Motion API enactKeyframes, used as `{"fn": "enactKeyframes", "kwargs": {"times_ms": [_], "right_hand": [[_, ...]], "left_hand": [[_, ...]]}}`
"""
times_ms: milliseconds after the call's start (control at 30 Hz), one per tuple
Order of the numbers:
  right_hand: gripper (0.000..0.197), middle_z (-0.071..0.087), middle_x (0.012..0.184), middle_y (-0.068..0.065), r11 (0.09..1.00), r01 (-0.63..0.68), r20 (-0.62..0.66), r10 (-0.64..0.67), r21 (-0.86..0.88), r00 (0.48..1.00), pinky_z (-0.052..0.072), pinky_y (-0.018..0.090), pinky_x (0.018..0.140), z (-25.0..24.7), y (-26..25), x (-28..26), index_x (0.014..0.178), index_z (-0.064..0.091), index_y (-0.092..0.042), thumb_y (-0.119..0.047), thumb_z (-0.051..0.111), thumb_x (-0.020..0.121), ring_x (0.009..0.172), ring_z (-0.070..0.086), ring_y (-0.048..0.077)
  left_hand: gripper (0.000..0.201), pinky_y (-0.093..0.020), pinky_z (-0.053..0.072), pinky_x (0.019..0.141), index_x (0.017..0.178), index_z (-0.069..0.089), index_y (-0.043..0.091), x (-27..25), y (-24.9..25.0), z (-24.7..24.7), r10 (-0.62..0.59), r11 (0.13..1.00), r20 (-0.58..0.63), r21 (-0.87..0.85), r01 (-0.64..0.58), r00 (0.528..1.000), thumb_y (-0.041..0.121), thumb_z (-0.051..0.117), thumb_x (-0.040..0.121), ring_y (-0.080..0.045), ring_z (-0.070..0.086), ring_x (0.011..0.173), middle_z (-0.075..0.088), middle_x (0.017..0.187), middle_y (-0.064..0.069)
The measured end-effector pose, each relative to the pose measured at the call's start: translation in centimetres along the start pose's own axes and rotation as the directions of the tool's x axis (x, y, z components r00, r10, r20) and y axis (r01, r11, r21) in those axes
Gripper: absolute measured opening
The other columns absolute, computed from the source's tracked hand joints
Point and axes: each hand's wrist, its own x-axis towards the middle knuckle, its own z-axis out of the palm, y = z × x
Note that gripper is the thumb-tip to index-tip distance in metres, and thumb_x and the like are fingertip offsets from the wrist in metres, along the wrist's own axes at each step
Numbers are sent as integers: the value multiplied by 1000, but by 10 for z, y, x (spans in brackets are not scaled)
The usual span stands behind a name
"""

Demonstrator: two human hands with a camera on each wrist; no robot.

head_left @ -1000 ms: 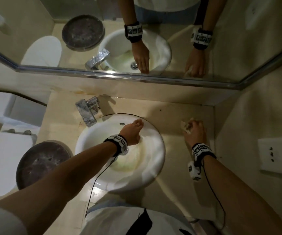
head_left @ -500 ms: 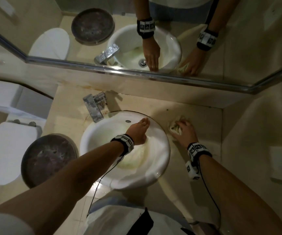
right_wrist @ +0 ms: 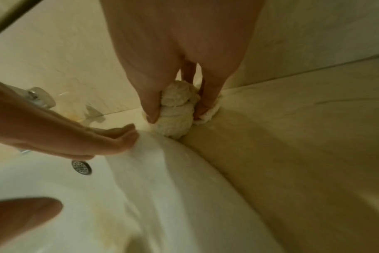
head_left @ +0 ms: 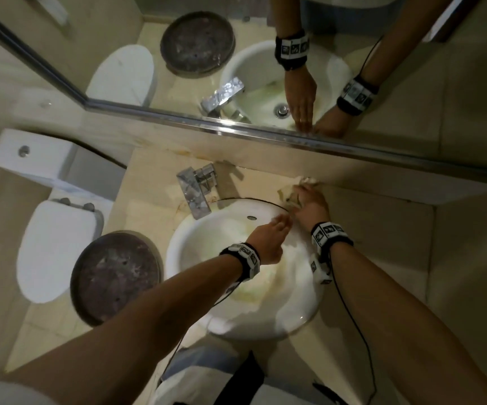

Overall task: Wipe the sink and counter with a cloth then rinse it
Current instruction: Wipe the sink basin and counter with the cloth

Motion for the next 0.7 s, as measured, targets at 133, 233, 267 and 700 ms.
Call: {"fn": "enactKeyframes", "kwargs": {"times_ms": [133, 233, 267, 700], "right_hand": [[62, 39, 153, 11, 1000, -16, 25, 16, 8, 1000, 36, 30, 111, 4, -32, 21, 140, 55, -14, -23, 76, 83, 135, 43, 31], [61, 43, 144, 11, 999, -39, 52, 37, 24, 998, 43, 33, 105, -1, -35, 21, 131, 57, -16, -17, 80, 75, 127, 47, 33], [58, 44, 140, 10, 999, -38, 54, 36, 27, 998, 45, 33, 102, -4, -34, 20, 127, 57, -17, -17, 80, 74, 124, 49, 32], [27, 55, 117, 11, 994, -103, -289, 110, 38, 951, 51, 34, 87, -32, 66, -84, 98, 64, -19, -32, 74, 77, 103, 55, 31]], "left_hand": [[75, -41, 53, 95, 151, 34, 6, 0, -1, -6, 10, 1000, 21, 11, -10, 1000, 8, 55, 79, -24, 26, 147, 31, 158, -13], [75, -39, 53, 93, 150, 36, 6, 0, -1, -10, 21, 1000, 21, 21, -21, 1000, 8, 56, 78, -24, 29, 145, 34, 157, -12], [75, -40, 53, 94, 150, 36, 6, 1, -1, -11, 22, 999, 25, 23, -22, 999, 7, 56, 78, -24, 29, 145, 33, 157, -12], [77, -34, 20, 122, 158, 8, 12, -31, -8, 1, 11, 1000, -30, 28, -10, 999, 10, 47, 92, -17, 0, 153, -3, 166, -3]]}}
